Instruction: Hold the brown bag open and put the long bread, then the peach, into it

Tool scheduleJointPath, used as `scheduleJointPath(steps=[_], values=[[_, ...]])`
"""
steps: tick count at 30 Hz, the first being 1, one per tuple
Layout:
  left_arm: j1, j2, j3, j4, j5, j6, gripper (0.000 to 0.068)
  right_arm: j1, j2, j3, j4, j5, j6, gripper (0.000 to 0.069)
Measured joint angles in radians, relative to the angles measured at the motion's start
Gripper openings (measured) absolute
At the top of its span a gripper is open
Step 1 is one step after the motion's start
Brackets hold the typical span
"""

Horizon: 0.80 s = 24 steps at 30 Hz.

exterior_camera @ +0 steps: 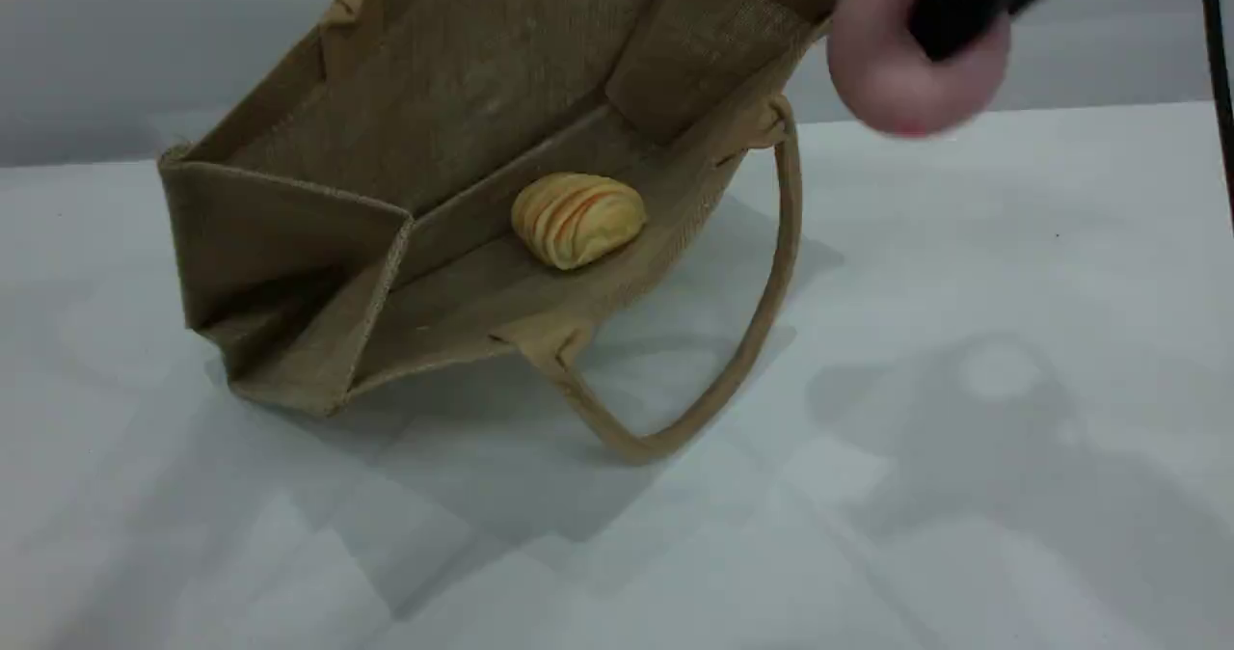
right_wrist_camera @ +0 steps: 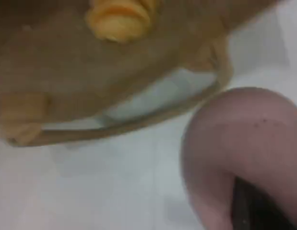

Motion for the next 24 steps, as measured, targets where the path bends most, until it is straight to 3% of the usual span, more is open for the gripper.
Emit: scheduleJointPath(steps=[6, 11, 24], values=[[0.0, 0.001, 0.0, -0.001, 0.0, 0.0, 0.0098, 0.137, -0.011, 0.0, 0.053, -0.052, -0.028, 0.0025], [0.0, 0.002, 0.0, -0.002, 0.0, -0.001, 0.0098, 0.216, -0.003, 0.0, 0.116, -0.177, -0.027, 0.0025], [0.0, 0.002, 0.001, -0.003, 0.0, -0.001, 0.0098, 0.225, 0.231, -0.002, 0.179, -0.521, -0.108, 0.0032]])
